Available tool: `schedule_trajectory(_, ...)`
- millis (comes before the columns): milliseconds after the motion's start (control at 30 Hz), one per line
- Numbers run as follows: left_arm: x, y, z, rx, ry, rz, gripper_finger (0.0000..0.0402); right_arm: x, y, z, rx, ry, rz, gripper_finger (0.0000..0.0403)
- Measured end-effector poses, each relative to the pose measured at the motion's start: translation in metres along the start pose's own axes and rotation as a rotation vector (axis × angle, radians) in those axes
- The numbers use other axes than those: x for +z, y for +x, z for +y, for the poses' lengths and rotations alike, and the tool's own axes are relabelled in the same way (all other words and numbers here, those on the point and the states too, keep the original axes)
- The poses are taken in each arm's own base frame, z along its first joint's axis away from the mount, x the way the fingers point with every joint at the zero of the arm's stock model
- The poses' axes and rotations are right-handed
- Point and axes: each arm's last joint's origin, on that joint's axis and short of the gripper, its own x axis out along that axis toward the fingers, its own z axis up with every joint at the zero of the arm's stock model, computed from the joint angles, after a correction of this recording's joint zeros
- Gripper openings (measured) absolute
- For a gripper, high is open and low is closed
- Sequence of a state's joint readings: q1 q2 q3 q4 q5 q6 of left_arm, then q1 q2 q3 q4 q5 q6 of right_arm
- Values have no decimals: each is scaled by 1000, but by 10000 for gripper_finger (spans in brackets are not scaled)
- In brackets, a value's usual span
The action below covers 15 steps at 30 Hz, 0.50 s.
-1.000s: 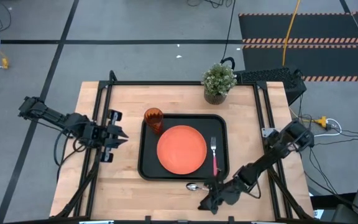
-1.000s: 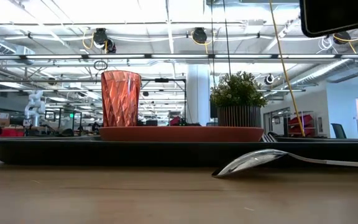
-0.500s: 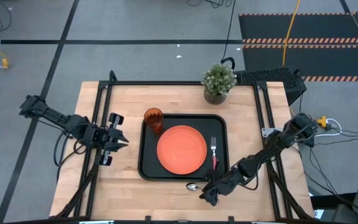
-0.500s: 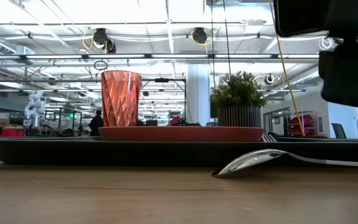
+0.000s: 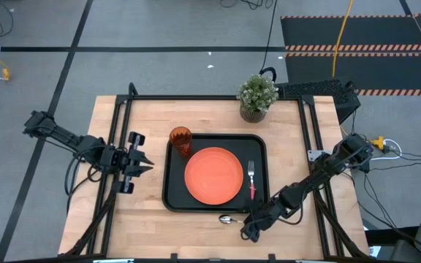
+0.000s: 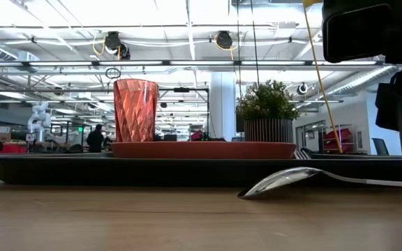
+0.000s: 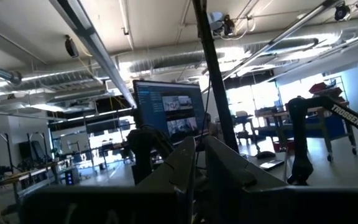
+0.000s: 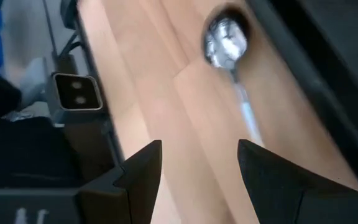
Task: Pick and place plate/cup/fork/spoon on tray
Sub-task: Put the orange spoon on the black serving tray
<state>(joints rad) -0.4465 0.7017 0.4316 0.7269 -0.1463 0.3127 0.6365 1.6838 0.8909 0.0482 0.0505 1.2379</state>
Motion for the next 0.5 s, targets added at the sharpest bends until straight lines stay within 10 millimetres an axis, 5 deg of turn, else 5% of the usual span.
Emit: schedule_trajectory(500, 0, 0, 0, 1, 3, 0, 42, -1, 0, -8, -93, -10, -23, 203)
